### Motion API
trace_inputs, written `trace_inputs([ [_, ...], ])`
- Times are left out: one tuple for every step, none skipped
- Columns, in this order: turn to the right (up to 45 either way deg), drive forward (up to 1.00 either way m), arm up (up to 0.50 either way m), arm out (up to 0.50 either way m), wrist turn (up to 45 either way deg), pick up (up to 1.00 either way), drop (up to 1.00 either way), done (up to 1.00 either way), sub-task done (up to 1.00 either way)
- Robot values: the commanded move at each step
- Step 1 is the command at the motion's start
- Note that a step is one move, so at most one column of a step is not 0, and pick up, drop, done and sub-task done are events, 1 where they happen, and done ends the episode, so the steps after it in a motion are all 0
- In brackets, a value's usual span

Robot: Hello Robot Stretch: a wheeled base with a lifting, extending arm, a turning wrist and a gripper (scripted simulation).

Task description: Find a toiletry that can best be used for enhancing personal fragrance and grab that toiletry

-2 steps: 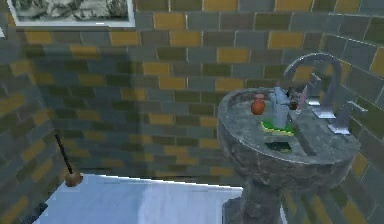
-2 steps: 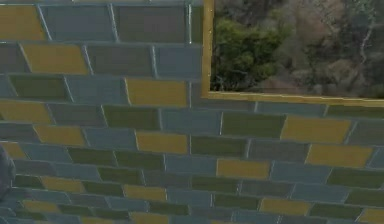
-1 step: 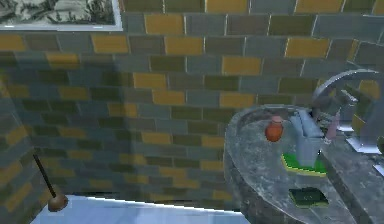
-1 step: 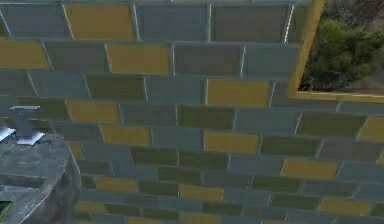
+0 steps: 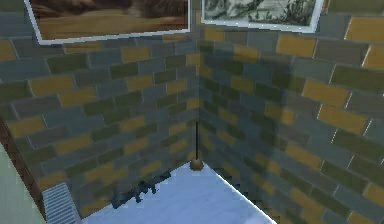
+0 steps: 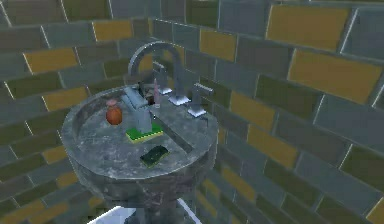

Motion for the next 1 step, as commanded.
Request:
trace_inputs([
  [-18.0, 0.00, 0.00, 0.00, 0.0, 0.00, 0.00, 0.00, 0.00],
])
